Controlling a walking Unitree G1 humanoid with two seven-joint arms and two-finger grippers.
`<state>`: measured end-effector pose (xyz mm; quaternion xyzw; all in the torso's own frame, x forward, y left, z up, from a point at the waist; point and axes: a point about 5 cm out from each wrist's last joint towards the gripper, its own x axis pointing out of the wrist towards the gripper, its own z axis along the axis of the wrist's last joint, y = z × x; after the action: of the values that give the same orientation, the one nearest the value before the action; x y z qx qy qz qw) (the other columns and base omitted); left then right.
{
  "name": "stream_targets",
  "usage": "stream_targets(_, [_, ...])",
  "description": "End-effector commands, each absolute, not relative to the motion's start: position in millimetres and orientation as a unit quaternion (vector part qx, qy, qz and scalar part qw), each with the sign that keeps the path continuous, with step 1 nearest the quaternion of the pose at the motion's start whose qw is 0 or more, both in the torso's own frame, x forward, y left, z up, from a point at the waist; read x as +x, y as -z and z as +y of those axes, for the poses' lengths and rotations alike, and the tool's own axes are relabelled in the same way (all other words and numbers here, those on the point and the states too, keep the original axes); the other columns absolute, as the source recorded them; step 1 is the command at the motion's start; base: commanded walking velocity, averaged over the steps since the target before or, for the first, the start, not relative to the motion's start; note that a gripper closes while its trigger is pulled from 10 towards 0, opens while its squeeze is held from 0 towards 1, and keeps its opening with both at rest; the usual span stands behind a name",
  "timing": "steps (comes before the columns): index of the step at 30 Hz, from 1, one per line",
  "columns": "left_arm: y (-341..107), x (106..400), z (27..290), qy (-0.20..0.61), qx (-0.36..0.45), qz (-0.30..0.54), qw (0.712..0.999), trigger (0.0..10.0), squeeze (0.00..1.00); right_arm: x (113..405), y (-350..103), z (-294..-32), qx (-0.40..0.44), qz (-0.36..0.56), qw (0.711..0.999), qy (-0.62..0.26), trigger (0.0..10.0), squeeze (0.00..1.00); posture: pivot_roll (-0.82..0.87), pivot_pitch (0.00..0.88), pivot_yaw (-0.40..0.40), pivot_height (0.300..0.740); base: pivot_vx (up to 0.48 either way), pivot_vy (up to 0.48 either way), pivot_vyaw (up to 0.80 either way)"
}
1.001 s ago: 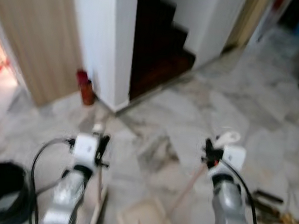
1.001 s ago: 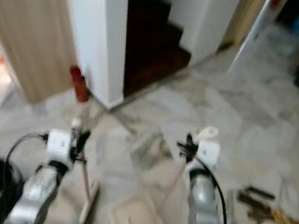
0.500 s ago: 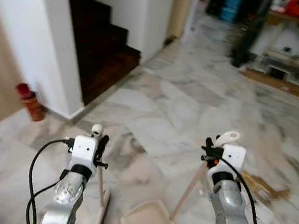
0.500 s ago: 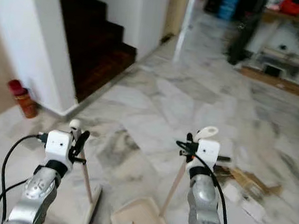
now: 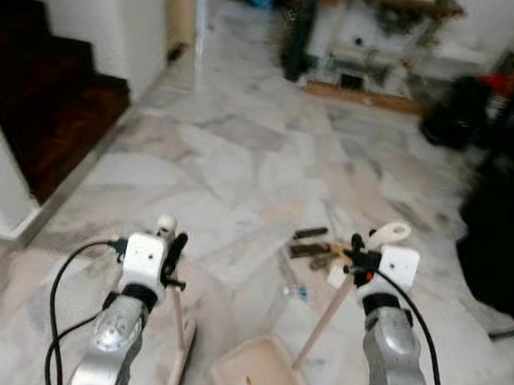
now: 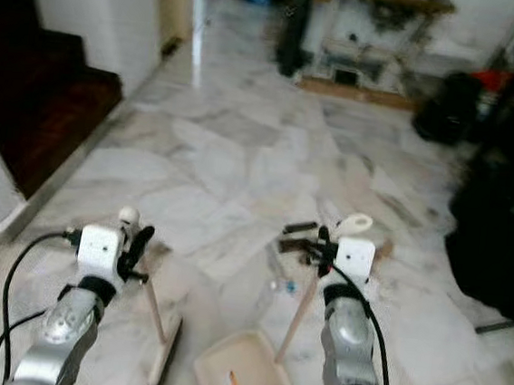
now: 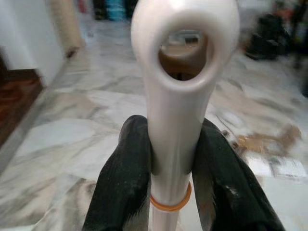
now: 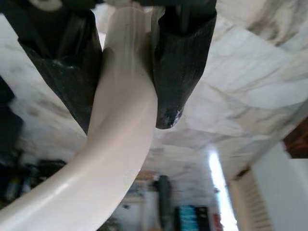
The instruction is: Sweep floor
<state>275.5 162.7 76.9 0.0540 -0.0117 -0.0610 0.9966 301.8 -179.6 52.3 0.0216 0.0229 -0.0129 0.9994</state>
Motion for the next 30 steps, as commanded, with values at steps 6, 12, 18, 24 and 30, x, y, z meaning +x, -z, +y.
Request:
stream_targets(6, [-83.5,277.2,157.9,0.067,0.047,-0.03,0.996,10.0,0.0,305.9,-60.6,-183.0,0.019,0.005,1.0,0.016,10.0,0.0,0.03,0.0,-0.025,0.74,0.0,0.0,-0.8])
stream_targets(12, [-83.4,276.8,157.6,0.069,0.047,-0.03,0.996,10.0,0.0,305.7,-60.7,-182.4,0.019,0.004,1.0,0.015,10.0,0.0,0.03,0.0,-0.025,0.74,0.0,0.0,-0.8])
stream_targets(18, [-83.5,277.1,158.4,0.066,0.047,-0.029,0.996,10.0,0.0,305.7,-60.9,-182.5,0.021,0.001,1.0,0.016,10.0,0.0,0.03,0.0,-0.026,0.74,0.0,0.0,-0.27])
stream_targets(24, [-83.4,277.6,159.6,0.064,0.047,-0.029,0.996,10.0,0.0,305.6,-59.9,-182.2,0.019,0.003,1.0,0.018,10.0,0.0,0.03,0.0,-0.027,0.74,0.0,0.0,0.0])
stream_targets(30, [-83.5,277.5,159.6,0.064,0.048,-0.029,0.996,10.0,0.0,305.5,-59.2,-187.6,0.014,0.007,0.999,0.032,10.0,0.0,0.03,0.0,-0.024,0.74,0.0,0.0,0.0])
